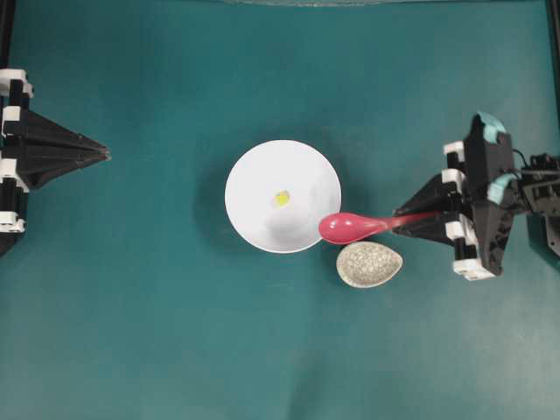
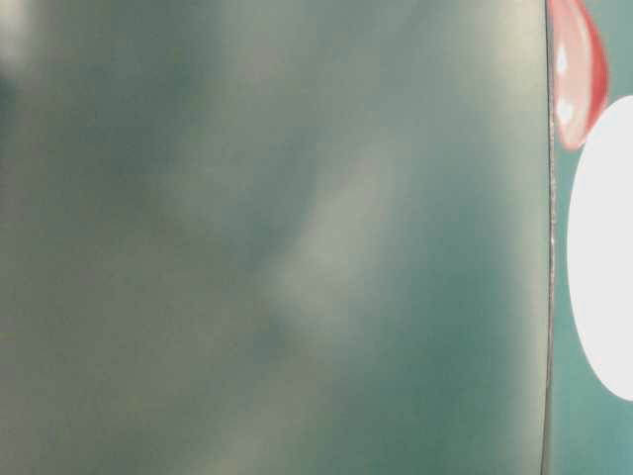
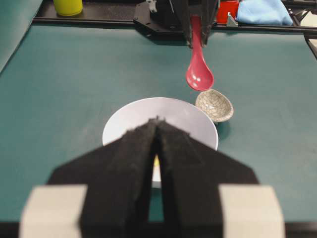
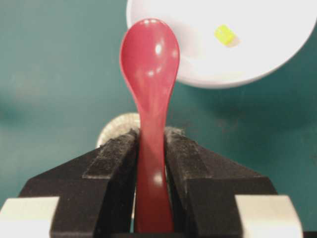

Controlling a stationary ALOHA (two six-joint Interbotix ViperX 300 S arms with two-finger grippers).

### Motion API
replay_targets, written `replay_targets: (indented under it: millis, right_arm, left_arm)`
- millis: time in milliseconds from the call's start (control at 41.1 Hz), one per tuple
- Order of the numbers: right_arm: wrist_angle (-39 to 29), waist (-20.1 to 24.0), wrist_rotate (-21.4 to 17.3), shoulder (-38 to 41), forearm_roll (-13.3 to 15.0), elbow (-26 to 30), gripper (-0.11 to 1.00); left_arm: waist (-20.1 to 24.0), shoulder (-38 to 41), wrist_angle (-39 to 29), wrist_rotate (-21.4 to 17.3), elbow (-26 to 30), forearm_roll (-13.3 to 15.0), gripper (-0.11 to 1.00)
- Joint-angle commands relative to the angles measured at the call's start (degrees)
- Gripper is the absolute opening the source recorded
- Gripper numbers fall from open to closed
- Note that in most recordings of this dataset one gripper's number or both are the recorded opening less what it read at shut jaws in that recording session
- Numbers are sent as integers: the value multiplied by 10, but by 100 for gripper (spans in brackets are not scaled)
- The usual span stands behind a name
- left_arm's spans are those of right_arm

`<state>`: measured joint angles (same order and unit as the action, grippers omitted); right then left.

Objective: Scoop the yellow hexagonal prism block from the bowl with a spoon using the right arm.
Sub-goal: 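Lift the red spoon and carry it over the white bowl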

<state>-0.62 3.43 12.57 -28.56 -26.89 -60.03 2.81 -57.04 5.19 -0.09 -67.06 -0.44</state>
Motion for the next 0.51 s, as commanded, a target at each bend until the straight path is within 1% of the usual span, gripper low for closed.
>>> replay_targets:
  millis: [0, 219, 413, 486]
  right_arm:
    - [-54, -19, 0, -6, 1, 36, 24]
    - [-198, -71, -10, 10, 1, 105, 24]
    - [-312, -127, -37, 46, 4, 176, 24]
    - [-348, -139, -48, 67, 12, 202, 24]
  left_arm:
    - [-1, 5, 3, -1, 12, -2, 0]
    - [-1, 5, 3, 0, 12, -2, 0]
    - [-1, 5, 3, 0, 12, -2, 0]
    - [-1, 5, 3, 0, 12, -2, 0]
